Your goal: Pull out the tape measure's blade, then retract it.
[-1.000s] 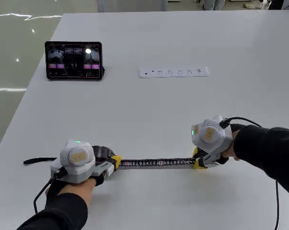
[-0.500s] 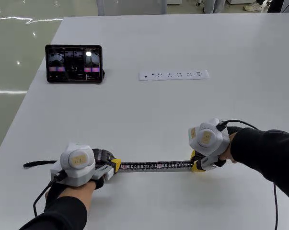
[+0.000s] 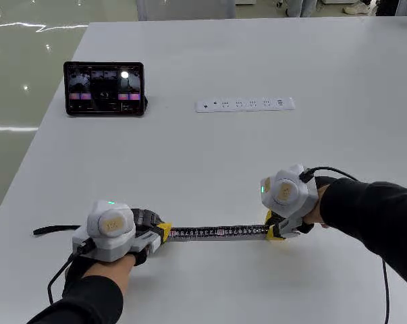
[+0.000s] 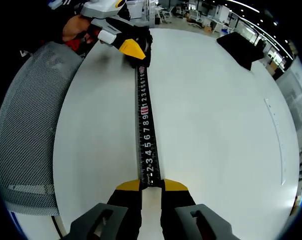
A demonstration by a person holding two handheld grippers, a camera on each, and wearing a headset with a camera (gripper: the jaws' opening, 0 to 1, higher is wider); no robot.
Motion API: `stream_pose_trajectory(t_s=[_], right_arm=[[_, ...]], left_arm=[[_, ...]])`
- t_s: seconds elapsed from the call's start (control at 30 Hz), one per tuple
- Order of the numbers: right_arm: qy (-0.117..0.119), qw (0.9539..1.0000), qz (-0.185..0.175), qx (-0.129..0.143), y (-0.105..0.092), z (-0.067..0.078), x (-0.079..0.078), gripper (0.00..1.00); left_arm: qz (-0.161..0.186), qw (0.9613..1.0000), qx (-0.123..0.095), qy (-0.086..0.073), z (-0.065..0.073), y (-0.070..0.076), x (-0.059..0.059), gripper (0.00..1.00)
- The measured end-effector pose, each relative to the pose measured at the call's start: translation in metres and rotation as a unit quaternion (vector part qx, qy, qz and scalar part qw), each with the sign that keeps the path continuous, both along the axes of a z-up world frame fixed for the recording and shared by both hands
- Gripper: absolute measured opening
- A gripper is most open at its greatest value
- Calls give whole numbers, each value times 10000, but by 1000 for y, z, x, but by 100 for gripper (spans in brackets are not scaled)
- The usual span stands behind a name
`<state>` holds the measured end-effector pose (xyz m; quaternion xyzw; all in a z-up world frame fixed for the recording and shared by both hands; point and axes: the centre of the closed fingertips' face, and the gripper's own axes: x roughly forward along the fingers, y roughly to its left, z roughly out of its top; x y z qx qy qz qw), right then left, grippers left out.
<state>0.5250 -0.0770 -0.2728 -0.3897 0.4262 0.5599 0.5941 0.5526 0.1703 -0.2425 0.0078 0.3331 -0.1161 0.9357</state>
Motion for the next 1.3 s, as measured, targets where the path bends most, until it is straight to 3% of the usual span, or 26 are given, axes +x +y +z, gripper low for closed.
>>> stream_pose_trajectory(t_s=[1.3], right_arm=[[16, 9999, -134, 3, 19, 0, 3, 10]], left_arm=[[-30, 9999, 63, 94, -1, 0, 0, 62]])
